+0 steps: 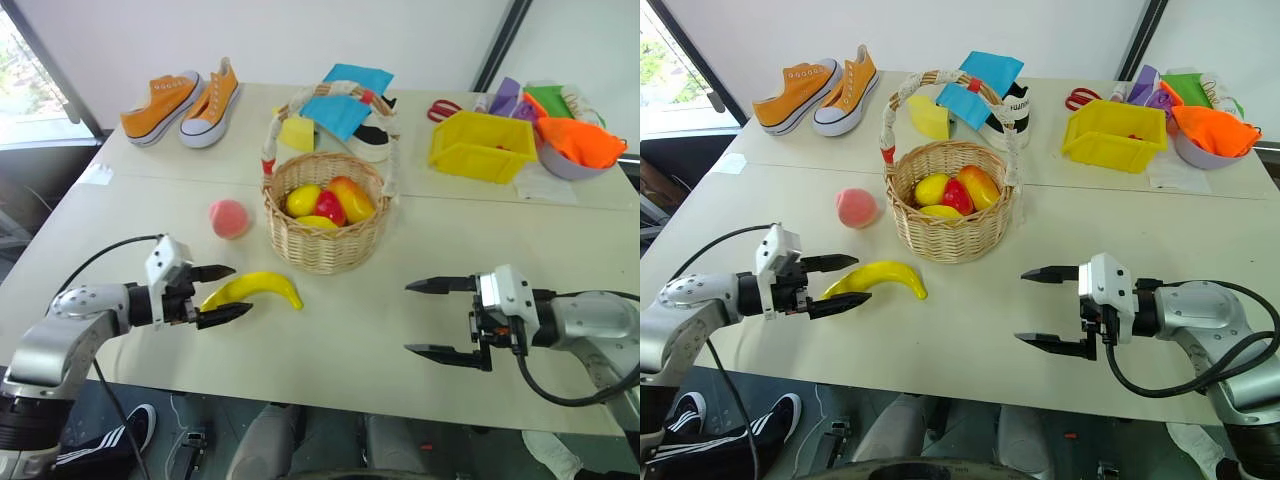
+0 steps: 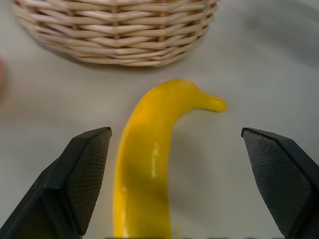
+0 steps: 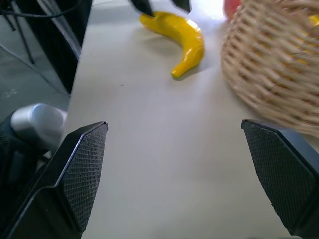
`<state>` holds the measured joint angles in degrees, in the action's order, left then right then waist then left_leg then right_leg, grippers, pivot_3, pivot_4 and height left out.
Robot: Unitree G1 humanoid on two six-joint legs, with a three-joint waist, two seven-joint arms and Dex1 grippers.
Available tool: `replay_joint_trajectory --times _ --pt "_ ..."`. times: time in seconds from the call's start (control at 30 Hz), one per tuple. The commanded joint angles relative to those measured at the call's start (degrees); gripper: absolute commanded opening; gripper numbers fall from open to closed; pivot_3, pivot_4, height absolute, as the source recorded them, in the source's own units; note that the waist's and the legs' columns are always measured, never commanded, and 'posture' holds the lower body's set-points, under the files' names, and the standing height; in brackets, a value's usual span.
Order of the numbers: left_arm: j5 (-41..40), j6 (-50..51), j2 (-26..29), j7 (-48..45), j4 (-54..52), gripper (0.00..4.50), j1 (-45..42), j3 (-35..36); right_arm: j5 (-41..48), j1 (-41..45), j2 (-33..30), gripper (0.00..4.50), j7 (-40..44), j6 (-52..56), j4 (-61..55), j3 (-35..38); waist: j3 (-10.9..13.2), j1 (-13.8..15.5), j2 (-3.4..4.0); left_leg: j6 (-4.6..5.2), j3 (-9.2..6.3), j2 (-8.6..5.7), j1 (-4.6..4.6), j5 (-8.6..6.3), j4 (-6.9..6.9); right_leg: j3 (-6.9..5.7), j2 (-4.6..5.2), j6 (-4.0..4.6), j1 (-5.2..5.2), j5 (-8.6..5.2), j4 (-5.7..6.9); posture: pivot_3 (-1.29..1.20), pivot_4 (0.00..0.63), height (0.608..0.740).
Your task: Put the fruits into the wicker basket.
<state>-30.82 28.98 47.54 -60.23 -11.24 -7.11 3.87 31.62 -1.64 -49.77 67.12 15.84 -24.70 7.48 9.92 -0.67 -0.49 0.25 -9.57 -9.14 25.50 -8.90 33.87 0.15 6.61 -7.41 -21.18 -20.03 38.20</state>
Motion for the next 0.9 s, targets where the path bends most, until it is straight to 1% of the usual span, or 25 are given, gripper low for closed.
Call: replay_joint_trajectory --times 0.03,0.2,0.47,0.57,0.6,0.63,0.67,0.7,0.8,0.83,0.9 --pt "3.2 -1.7 0.9 -0.3 0.2 4.50 -1.8 -1.5 -0.5 0.9 2.0 4.48 -1.9 -1.9 -0.4 0.6 0.0 0.0 0.00 0.01 0.00 0.00 0.00 0.01 0.00 0.00 0.00 -0.01 0.00 0.00 0.00 0.00 0.150 0.740" --pt "5.3 -2.4 0.4 -1.1 2.2 4.50 -2.9 -2.8 -0.7 1.7 4.0 4.48 -3.4 -2.4 0.4 0.7 0.0 0.0 0.00 0.02 0.00 0.00 0.00 0.01 0.00 0.00 0.00 -0.01 0.01 0.01 -0.02 0.00 0.150 0.740" --pt "8.1 -3.5 0.5 -3.4 3.8 4.50 -3.5 -5.6 -1.8 2.5 4.4 4.48 -3.2 -3.3 1.4 -0.2 0.0 0.0 0.01 0.03 0.00 -0.01 0.00 0.01 0.00 0.00 0.00 -0.09 0.01 0.05 -0.01 0.00 0.150 0.740" --pt "8.8 -2.1 0.5 -3.5 4.4 4.50 -4.5 -6.9 -2.0 3.2 4.7 4.48 -3.4 -3.3 1.6 -0.7 0.0 0.0 0.00 0.04 0.00 -0.01 -0.01 0.02 0.00 0.00 -0.01 -0.10 0.01 0.05 0.00 0.00 0.150 0.740" --pt "9.0 -1.6 0.3 -3.3 4.7 3.97 -4.8 -7.1 -2.1 3.4 4.8 4.50 -3.5 -3.4 1.7 -0.8 0.0 0.1 0.00 0.04 0.00 -0.01 -0.01 0.02 0.00 0.00 -0.01 -0.11 0.01 0.06 0.00 0.00 0.150 0.740" --pt "9.3 -1.4 0.0 -2.9 5.0 3.62 -5.1 -7.2 -2.2 3.5 4.9 4.50 -3.5 -3.4 1.7 -0.9 0.0 0.1 0.00 0.04 0.00 -0.01 0.00 0.02 0.01 0.00 -0.01 -0.11 0.02 0.06 -0.01 0.00 0.150 0.740" --pt "10.0 -1.9 0.0 -2.7 5.5 3.06 -5.3 -7.4 -2.2 3.6 4.9 4.50 -3.5 -3.4 1.8 -0.9 0.0 0.0 0.00 0.04 0.00 -0.01 0.00 0.02 0.01 0.00 -0.01 -0.11 0.02 0.06 -0.01 0.00 0.150 0.740" --pt "10.6 -2.3 0.1 -2.7 5.8 2.62 -5.4 -7.7 -2.2 3.6 4.9 4.50 -3.6 -3.5 1.8 -0.9 0.0 0.0 0.00 0.04 0.00 -0.01 0.00 0.02 0.01 0.00 -0.01 -0.11 0.01 0.06 -0.01 0.00 0.150 0.740" --pt "11.2 -2.4 0.1 -2.5 6.4 1.07 -5.4 -7.4 -2.3 3.6 4.8 4.50 -3.7 -3.6 1.9 -1.0 0.0 0.0 0.01 0.05 0.00 0.00 -0.02 0.02 0.00 0.00 -0.01 -0.11 0.01 0.06 0.01 0.00 0.150 0.740" --pt "11.2 -2.6 0.0 -2.6 6.6 0.96 -5.4 -7.2 -2.4 3.6 4.8 4.50 -3.8 -3.7 1.9 -1.0 0.0 0.0 0.01 0.05 -0.01 0.00 -0.02 0.02 0.00 0.00 -0.01 -0.12 0.01 0.06 0.01 0.00 0.150 0.740" --pt "11.3 -3.1 0.0 -2.8 6.7 0.96 -5.2 -7.0 -2.5 3.7 4.8 4.50 -3.9 -3.8 2.1 -1.1 0.0 0.0 0.01 0.05 0.00 0.00 -0.03 0.02 0.00 0.00 -0.01 -0.12 0.02 0.06 0.01 0.00 0.150 0.740"
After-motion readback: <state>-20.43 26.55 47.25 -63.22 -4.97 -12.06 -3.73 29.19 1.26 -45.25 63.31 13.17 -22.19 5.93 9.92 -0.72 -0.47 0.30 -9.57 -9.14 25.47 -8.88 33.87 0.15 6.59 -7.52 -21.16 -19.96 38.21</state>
